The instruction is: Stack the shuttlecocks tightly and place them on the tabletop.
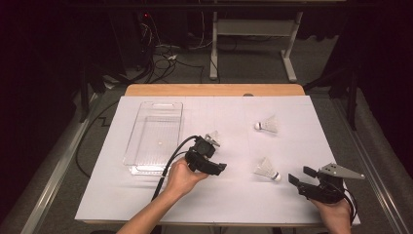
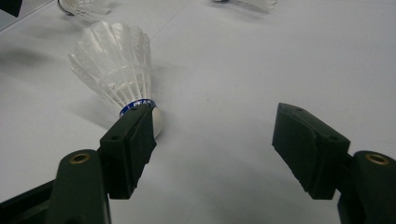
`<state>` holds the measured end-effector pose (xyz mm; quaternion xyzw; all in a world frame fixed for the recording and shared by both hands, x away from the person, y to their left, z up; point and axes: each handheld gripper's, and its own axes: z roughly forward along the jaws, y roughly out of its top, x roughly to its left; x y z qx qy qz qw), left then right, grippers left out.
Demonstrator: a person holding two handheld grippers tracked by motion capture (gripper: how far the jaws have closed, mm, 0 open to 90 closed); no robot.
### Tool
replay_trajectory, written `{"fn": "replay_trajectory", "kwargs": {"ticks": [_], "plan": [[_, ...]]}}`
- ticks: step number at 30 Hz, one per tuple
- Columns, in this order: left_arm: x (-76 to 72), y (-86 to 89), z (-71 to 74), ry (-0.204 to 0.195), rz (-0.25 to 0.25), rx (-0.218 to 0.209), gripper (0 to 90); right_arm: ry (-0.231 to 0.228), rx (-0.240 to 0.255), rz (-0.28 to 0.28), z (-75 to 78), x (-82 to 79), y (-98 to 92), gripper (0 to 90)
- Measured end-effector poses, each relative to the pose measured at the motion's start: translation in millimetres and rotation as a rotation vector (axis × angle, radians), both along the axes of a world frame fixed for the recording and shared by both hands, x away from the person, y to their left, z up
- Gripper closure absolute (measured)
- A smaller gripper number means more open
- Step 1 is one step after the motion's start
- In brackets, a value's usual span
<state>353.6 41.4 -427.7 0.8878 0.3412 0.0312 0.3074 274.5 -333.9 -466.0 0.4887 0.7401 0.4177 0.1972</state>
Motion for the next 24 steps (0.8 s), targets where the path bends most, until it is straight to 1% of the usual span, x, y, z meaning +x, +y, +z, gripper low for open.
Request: {"fn": "replay_trajectory", "kwargs": {"ticks": [5,7,9,11,24], "plan": [[-2.2,1.9,0.4,-0.003,0.002,0.004,33.8,0.000,0.000,0.000,0.0,0.0,0.0,29.8],[-3.5,2.5,0.4,-0.004,0.006,-0.003,33.2,0.000,0.000,0.000,0.0,0.0,0.0,29.8],[-4.2,3.6,0.3,0.002,0.000,0.002,32.9,0.001,0.001,-0.001,0.0,-0.1,0.0,29.8],[-4.7,4.6,-0.1,0.000,0.001,0.002,32.3,0.001,0.001,0.000,0.0,0.0,-0.1,29.8],[-10.4,14.2,-0.5,-0.002,0.006,-0.022,30.6,0.001,0.001,-0.002,0.0,0.0,-0.3,29.7]]}}
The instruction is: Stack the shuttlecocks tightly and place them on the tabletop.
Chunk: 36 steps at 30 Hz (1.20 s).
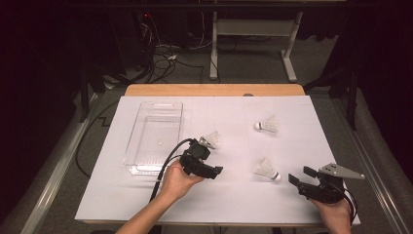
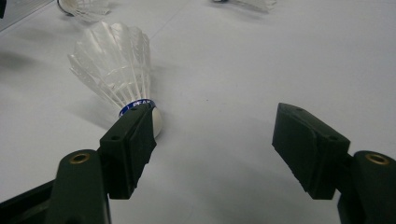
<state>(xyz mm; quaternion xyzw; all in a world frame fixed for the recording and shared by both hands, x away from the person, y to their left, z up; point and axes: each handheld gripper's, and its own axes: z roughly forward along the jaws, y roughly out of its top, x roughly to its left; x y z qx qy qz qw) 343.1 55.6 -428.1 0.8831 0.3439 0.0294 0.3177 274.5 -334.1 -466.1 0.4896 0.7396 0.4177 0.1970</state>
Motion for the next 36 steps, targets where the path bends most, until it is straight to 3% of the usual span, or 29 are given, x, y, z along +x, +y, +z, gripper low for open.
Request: {"fn": "replay_trajectory", "kwargs": {"ticks": [36], "plan": [[-16.0,22.2,-6.0,0.001,0.015,-0.028,30.6,0.001,0.000,-0.001,-0.1,0.1,0.3,29.7]]}}
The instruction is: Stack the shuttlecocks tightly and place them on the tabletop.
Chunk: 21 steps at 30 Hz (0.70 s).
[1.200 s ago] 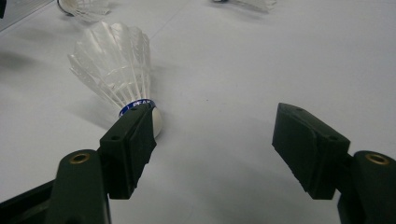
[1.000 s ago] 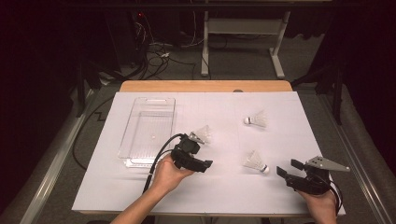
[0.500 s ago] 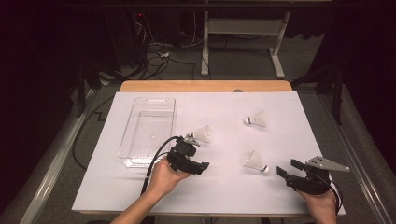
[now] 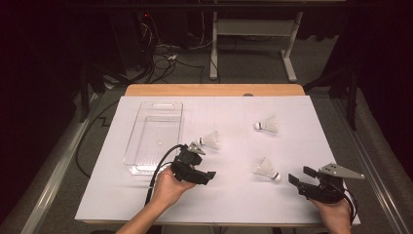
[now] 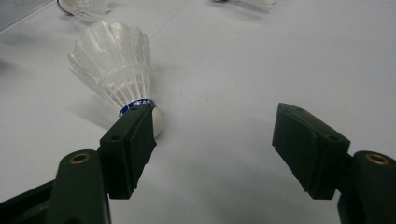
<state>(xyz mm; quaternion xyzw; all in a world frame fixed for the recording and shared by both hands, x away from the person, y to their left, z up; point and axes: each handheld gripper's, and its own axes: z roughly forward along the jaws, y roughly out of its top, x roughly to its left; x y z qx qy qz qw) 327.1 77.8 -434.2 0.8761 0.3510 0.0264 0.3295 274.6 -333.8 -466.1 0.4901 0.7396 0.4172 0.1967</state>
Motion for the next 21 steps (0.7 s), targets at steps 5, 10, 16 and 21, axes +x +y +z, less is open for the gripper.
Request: {"fn": "replay_trajectory", "kwargs": {"ticks": [5,10,16,21], "plan": [[-2.1,2.0,-1.0,-0.002,0.000,0.004,30.7,-0.001,-0.001,0.000,0.0,0.0,0.2,29.7],[-5.1,3.8,-1.6,-0.013,0.007,0.010,30.7,0.000,-0.002,0.003,0.0,0.0,0.1,29.7],[-9.5,6.1,-2.3,-0.024,0.007,0.016,30.8,0.000,-0.001,0.001,0.0,-0.1,0.2,29.7],[-13.1,9.3,-1.7,-0.032,0.012,0.010,31.1,0.001,-0.002,0.002,-0.1,0.0,0.4,29.7]]}}
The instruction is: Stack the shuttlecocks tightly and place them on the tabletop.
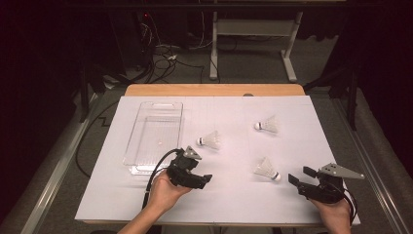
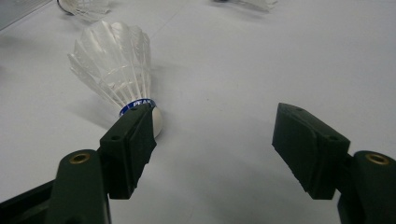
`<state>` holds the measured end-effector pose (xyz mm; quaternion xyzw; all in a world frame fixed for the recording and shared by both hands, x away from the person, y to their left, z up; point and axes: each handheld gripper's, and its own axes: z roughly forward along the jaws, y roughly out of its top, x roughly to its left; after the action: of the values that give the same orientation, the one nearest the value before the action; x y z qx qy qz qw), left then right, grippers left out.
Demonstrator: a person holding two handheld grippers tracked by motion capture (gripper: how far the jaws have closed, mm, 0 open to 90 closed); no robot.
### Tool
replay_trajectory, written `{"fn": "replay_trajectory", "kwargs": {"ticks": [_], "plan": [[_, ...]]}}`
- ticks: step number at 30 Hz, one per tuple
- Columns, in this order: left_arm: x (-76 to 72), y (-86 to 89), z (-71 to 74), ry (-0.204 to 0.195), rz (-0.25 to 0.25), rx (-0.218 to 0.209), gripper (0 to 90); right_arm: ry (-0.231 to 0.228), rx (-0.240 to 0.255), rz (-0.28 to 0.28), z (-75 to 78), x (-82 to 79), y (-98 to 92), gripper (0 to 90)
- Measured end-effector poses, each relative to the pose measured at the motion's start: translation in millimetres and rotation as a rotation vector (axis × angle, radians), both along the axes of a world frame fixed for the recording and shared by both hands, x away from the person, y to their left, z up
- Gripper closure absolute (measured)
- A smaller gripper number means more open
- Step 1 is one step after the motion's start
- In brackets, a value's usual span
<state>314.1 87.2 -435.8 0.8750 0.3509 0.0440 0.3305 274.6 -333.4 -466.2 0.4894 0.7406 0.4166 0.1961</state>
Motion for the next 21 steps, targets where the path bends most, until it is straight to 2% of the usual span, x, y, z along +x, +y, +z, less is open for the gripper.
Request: {"fn": "replay_trajectory", "kwargs": {"ticks": [21], "plan": [[-9.1,10.1,-0.3,-0.007,0.013,-0.010,31.3,0.000,0.003,-0.003,0.0,-0.1,-0.3,29.7]]}}
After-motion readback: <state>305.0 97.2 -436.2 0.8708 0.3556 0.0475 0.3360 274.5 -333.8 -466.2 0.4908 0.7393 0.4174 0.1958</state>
